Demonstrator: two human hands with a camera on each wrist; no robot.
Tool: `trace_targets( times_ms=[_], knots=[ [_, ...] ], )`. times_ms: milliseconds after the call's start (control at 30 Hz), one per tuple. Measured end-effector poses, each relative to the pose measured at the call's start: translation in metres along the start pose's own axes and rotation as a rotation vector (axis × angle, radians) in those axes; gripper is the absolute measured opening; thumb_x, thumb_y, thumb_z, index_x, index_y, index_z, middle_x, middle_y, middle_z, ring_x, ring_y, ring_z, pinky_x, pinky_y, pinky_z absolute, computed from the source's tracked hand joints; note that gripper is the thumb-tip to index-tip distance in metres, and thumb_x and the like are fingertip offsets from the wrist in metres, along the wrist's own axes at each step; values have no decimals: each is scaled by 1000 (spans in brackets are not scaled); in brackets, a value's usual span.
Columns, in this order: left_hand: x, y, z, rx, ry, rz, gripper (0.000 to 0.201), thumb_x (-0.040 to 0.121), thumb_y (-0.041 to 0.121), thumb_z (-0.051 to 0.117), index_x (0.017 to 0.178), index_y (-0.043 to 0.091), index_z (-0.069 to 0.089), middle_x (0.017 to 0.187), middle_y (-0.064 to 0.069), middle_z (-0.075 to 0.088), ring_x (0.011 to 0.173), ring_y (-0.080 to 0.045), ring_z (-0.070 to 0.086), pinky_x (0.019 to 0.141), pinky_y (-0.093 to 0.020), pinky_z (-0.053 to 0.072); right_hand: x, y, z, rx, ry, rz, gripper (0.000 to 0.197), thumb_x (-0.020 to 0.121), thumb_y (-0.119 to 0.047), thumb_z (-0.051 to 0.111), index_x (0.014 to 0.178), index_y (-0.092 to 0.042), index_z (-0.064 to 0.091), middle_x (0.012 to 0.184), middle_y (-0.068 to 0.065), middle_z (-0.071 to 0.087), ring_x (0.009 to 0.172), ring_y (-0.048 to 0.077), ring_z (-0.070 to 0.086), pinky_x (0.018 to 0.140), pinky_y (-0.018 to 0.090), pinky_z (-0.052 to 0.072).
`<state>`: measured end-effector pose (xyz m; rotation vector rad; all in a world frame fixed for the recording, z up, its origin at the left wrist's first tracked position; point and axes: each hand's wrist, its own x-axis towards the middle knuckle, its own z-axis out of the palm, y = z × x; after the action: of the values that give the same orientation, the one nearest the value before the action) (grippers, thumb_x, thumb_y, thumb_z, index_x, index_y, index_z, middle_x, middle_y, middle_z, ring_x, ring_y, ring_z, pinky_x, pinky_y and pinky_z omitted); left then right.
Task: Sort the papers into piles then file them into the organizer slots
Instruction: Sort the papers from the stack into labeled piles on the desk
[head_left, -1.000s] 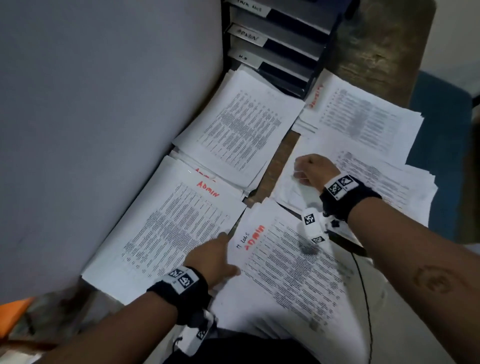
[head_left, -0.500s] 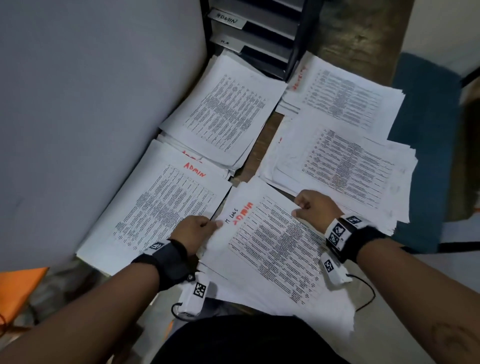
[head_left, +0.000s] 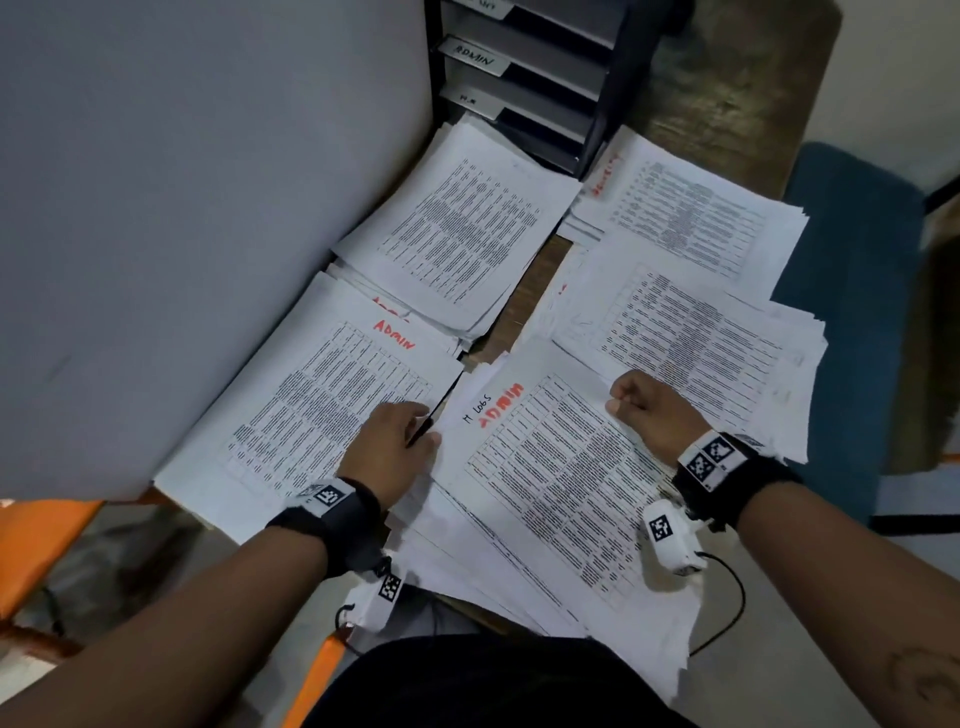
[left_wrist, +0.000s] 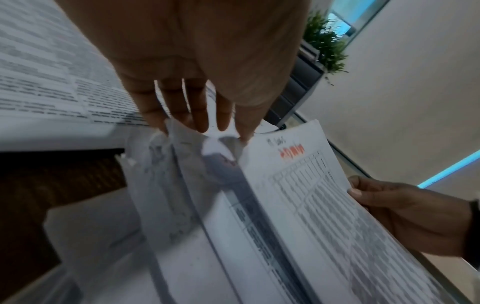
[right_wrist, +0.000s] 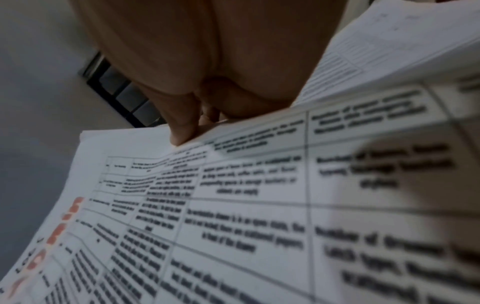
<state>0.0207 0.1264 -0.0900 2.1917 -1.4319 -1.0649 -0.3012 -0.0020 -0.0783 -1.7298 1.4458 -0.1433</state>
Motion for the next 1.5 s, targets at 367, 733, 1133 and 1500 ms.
trace_targets(
  times_ms=[367,733,1133,1500],
  knots=[
    [-7,33,-3,-621,-96,-71,18,97,24,61,103,8,67,91,-5,75,76,-21,70,60,-27,57,-1,1,-13,223,-75,87,23,88,-35,68,99,-16,60,87,0,66,80,16,60,72,27,43],
    [13,51,-7,-695,-157,-161,13,98,20,58,109,17,63,93,-2,73,78,-20,66,71,-32,54,4,-16,10,680,-49,165,22,93,-14,62,109,-28,68,115,-2,72,110,19,66,97,40,48],
    [80,2,-116,389,114,-106,15,101,14,43,102,0,48,117,-31,58,104,-42,56,80,-38,38,12,-17,13,98,-154,210,6,88,-20,65,93,-17,65,89,8,70,79,19,64,73,32,52],
    [66,-56,-143,605,111,-285,39,92,-2,43,131,-3,50,126,-32,59,114,-45,59,98,-49,47,-4,3,23,-131,-101,201,19,78,-28,78,86,-24,61,84,-4,64,79,16,61,72,27,45]
  ],
)
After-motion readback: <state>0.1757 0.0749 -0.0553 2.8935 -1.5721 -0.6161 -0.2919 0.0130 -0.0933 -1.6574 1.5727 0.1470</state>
